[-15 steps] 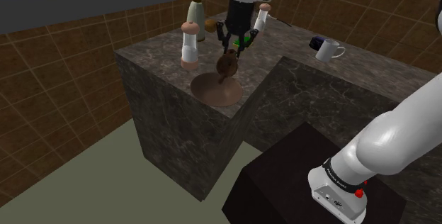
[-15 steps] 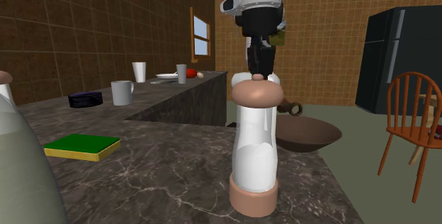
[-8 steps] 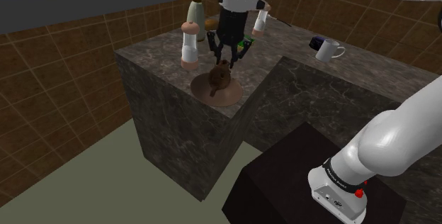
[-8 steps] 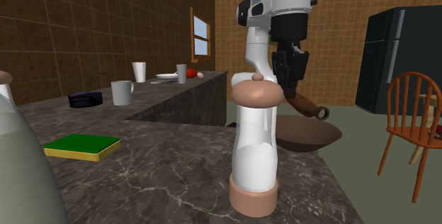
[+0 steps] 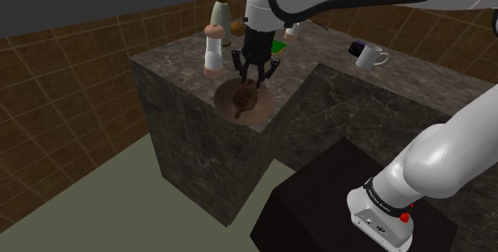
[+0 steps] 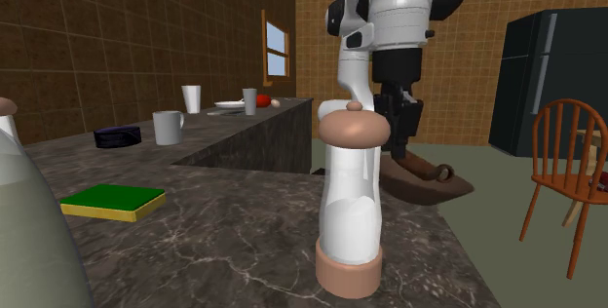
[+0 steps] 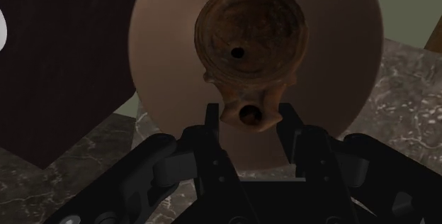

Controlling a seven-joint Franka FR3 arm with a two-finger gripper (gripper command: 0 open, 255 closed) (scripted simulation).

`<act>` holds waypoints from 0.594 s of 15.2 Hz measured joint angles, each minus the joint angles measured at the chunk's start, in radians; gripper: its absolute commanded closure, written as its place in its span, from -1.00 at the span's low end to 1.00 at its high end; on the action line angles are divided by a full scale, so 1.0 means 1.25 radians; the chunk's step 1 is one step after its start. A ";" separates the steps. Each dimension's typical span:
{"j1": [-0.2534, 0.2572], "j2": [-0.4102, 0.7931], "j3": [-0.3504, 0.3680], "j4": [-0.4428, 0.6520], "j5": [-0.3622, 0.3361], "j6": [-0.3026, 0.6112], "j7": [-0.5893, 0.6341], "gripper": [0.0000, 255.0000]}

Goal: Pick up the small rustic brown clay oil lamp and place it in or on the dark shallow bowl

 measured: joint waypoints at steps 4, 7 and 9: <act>0.000 0.007 0.001 -0.029 -0.002 0.036 0.000 1.00; 0.000 0.007 0.000 -0.031 -0.003 0.041 0.000 1.00; 0.000 0.006 0.000 -0.032 -0.003 0.042 0.000 1.00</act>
